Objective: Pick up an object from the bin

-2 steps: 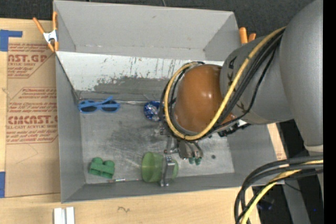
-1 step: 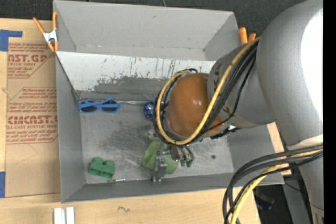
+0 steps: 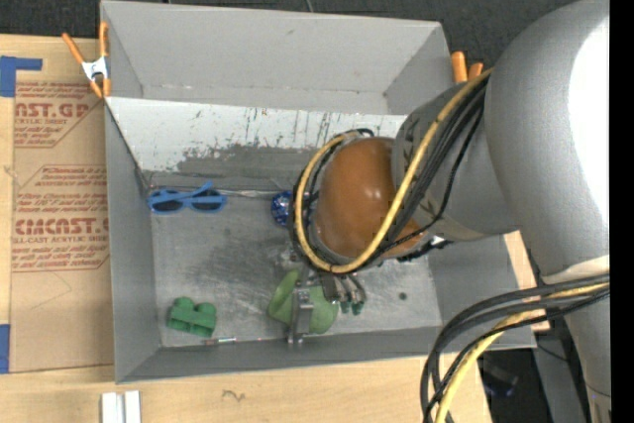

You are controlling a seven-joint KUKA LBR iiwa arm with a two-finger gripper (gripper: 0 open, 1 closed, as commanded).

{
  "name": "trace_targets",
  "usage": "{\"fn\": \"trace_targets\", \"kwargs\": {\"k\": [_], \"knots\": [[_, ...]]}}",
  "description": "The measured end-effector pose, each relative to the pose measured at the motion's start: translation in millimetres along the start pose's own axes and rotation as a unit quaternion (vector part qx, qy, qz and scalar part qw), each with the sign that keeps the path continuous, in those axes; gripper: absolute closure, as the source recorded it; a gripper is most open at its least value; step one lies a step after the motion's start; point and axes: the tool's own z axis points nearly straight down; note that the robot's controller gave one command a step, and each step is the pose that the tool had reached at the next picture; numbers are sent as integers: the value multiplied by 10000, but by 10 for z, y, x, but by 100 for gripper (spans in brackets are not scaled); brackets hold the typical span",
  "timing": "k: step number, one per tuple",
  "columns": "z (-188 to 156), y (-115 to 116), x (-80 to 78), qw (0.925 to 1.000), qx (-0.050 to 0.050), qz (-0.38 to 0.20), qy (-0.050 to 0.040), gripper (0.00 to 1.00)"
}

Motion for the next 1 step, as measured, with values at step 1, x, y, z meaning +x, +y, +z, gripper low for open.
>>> {"fn": "trace_targets", "kwargs": {"k": [1], "knots": [[-2281,-321,-107,9888,8,-1487,86,100]]}}
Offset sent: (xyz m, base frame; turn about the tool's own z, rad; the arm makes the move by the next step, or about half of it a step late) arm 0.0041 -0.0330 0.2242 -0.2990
